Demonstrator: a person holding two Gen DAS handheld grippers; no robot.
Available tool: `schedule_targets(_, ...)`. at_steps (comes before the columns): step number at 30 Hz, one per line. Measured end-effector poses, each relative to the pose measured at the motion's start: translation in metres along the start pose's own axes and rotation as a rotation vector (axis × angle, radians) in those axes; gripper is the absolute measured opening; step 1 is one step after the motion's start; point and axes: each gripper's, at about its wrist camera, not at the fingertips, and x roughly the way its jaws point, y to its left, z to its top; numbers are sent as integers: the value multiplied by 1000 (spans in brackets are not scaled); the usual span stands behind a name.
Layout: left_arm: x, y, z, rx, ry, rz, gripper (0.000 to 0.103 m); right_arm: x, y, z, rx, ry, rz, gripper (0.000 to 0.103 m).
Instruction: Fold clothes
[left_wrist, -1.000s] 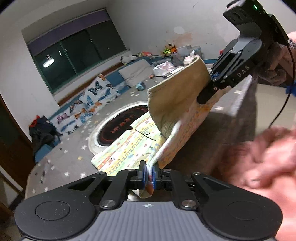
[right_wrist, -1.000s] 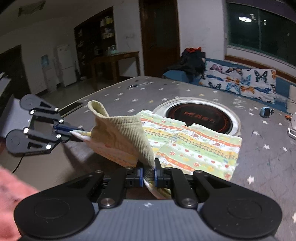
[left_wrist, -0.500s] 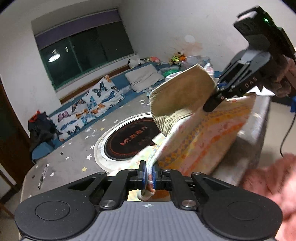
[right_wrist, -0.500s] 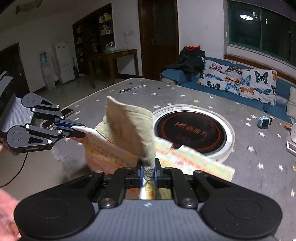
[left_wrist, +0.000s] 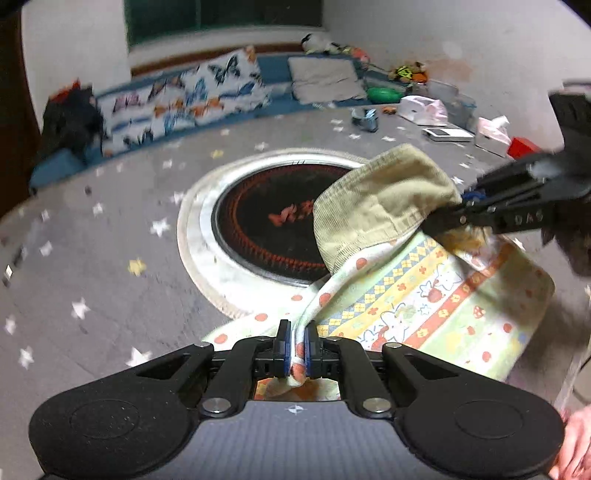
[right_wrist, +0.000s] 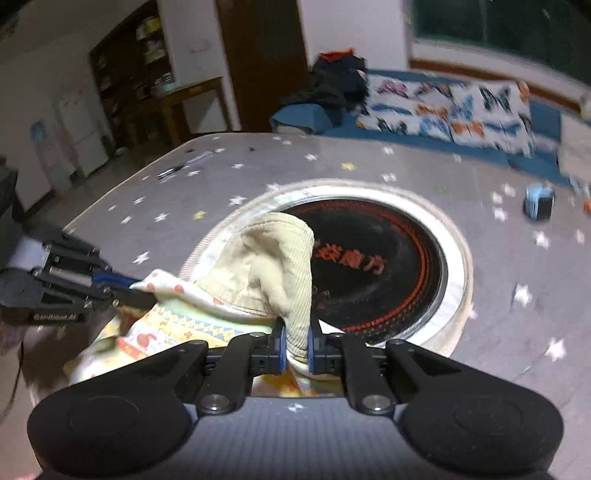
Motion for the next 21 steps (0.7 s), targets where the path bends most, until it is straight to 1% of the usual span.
schedule_targets(1, 2, 3, 0, -19, 6, -2, 9, 6, -4, -3, 21, 0, -3, 12)
schedule_targets(2, 2, 5, -1, -31, 10, -1, 11, 9, -7, -7, 34, -3, -9, 14)
schedule_targets(3, 2, 6, -1, -42, 12, 0, 11, 11, -10, -10, 47, -6, -15, 18)
schedule_targets(4, 1, 7, 1, -49, 10, 1, 11, 14, -14, -13, 60, -9, -21, 23)
schedule_targets(5, 0, 8, 2, -54, 8, 5, 12, 17, -17, -16, 73, -12, -27, 24)
schedule_targets(7, -2, 9, 3, -54, 1, 25, 18, 12, -22, -20, 83, -30, -57, 28)
schedule_targets(10, -3, 14, 5, -68, -8, 73, 20, -6, -28, -23, 93, -67, -90, 28)
schedule_targets(13, -5, 20, 5, -91, -15, 149, 19, -23, -25, -30, 40, -88, -146, 28)
schedule_targets(15, -7, 25, 5, -109, -21, 203, 19, -31, -24, -35, 19, -86, -158, 28)
schedule_targets(16, -9, 27, 4, -128, -26, 218, 18, -36, -24, -40, 26, -78, -152, 28)
schedule_targets(17, -13, 28, 4, -149, -36, 212, 18, -37, -25, -44, 31, -72, -150, 27)
schedule_targets(19, -23, 21, 4, -177, -65, 169, 18, -40, -27, -52, 42, -59, -147, 26)
schedule_targets(21, -33, 14, 4, -205, -94, 126, 18, -39, -30, -60, 41, -55, -167, 26)
